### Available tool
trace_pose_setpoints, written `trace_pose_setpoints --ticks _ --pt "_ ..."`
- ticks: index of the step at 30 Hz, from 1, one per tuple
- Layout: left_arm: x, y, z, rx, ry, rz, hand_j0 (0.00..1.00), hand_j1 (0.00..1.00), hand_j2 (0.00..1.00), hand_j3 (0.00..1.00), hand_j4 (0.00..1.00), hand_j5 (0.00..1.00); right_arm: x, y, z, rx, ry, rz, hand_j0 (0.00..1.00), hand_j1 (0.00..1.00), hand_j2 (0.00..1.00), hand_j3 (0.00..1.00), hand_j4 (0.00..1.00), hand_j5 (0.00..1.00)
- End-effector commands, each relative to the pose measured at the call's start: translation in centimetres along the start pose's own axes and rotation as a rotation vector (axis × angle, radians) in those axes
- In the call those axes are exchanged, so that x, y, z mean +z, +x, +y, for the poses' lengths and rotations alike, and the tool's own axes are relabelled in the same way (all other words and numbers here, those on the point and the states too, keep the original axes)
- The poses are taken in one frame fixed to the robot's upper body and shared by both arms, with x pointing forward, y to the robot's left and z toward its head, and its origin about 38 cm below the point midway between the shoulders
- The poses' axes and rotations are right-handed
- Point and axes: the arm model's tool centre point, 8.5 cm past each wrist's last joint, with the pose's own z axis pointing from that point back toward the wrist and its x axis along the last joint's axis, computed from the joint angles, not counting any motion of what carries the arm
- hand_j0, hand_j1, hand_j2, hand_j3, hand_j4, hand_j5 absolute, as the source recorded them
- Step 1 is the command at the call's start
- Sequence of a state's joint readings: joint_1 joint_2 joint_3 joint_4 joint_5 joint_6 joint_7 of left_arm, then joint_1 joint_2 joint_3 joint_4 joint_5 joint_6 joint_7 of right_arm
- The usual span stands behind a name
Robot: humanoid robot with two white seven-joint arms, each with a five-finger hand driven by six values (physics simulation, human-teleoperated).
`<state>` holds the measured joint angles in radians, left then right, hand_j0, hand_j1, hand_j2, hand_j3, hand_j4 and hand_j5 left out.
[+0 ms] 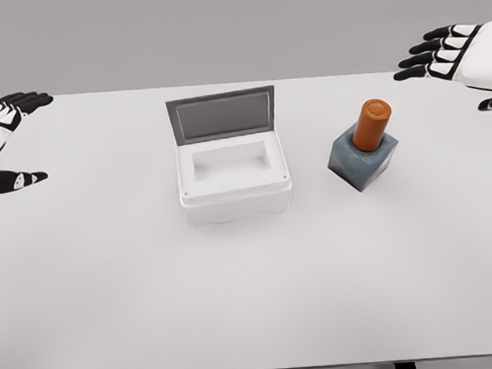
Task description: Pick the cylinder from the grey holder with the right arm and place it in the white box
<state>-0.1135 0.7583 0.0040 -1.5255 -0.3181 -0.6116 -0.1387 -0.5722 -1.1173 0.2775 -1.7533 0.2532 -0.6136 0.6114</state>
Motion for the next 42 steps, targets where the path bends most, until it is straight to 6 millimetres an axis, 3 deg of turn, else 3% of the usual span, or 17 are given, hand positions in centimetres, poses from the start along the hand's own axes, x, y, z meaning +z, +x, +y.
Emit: trace_pose_setpoints --ticks 1,4,7,9,10,12,13,15,18,22,27,31,35,42 --pt "0.0 0.0 0.1 0.004 0.005 0.0 1.0 1.0 1.0 1.0 1.0 1.0 -0.1 0.1 0.1 -0.009 -0.002 -0.005 1.0 1.0 1.0 1.0 1.0 1.0" --pt "0.0 0.0 0.1 0.003 0.004 0.001 1.0 1.0 1.0 1.0 1.0 1.0 -0.7 0.2 -0.2 -0.01 -0.025 -0.016 1.0 1.0 1.0 1.0 1.0 1.0" --pt "0.0 0.0 0.2 0.002 0.006 -0.001 1.0 1.0 1.0 1.0 1.0 1.0 2.6 -1.2 -2.4 -0.026 -0.049 0.028 1.0 1.0 1.0 1.0 1.0 1.0" --pt "0.0 0.0 0.0 0.005 0.003 -0.001 1.0 1.0 1.0 1.0 1.0 1.0 3.0 -0.5 0.1 -0.138 0.053 -0.031 1.0 1.0 1.0 1.0 1.0 1.0" --pt "0.0 0.0 0.1 0.002 0.003 0.0 1.0 1.0 1.0 1.0 1.0 1.0 3.4 -0.1 -0.2 -0.164 0.053 -0.053 1.0 1.0 1.0 1.0 1.0 1.0" --pt "0.0 0.0 0.1 0.001 0.001 0.0 1.0 1.0 1.0 1.0 1.0 1.0 2.2 -0.3 -0.7 -0.239 -0.005 -0.027 1.0 1.0 1.0 1.0 1.0 1.0" --pt "0.0 0.0 0.1 -0.001 0.001 0.0 1.0 1.0 1.0 1.0 1.0 1.0 2.4 0.1 -1.0 -0.198 -0.01 -0.067 1.0 1.0 1.0 1.0 1.0 1.0" --pt "0.0 0.0 0.1 0.001 0.001 0.0 1.0 1.0 1.0 1.0 1.0 1.0 2.4 -0.6 0.2 -0.204 0.005 -0.062 1.0 1.0 1.0 1.0 1.0 1.0" --pt "0.0 0.0 0.1 -0.005 -0.001 0.001 1.0 1.0 1.0 1.0 1.0 1.0 -0.3 -0.5 -0.1 -0.178 -0.041 -0.067 1.0 1.0 1.0 1.0 1.0 1.0" --pt "0.0 0.0 0.0 -0.004 -0.003 0.0 1.0 1.0 1.0 1.0 1.0 1.0 -5.9 -1.9 2.9 -0.207 0.039 -0.082 1.0 1.0 1.0 1.0 1.0 1.0" --pt "0.0 0.1 0.0 -0.004 -0.004 -0.002 1.0 1.0 1.0 1.0 1.0 1.0 -7.6 -1.1 4.4 -0.173 0.097 -0.109 1.0 1.0 1.0 1.0 1.0 1.0" --pt "0.0 0.1 0.0 -0.004 -0.004 -0.002 1.0 1.0 1.0 1.0 1.0 1.0 -8.9 -0.6 3.5 -0.159 0.076 -0.138 1.0 1.0 1.0 1.0 1.0 1.0" --pt "0.0 0.0 0.0 -0.006 -0.003 -0.001 1.0 1.0 1.0 1.0 1.0 1.0 -10.2 -2.2 6.8 -0.208 0.147 -0.085 1.0 1.0 1.0 1.0 1.0 1.0" --pt "0.0 0.0 0.1 -0.007 -0.004 -0.001 1.0 1.0 1.0 1.0 1.0 1.0 -11.9 -2.4 6.8 -0.23 0.129 -0.091 1.0 1.0 1.0 1.0 1.0 1.0"
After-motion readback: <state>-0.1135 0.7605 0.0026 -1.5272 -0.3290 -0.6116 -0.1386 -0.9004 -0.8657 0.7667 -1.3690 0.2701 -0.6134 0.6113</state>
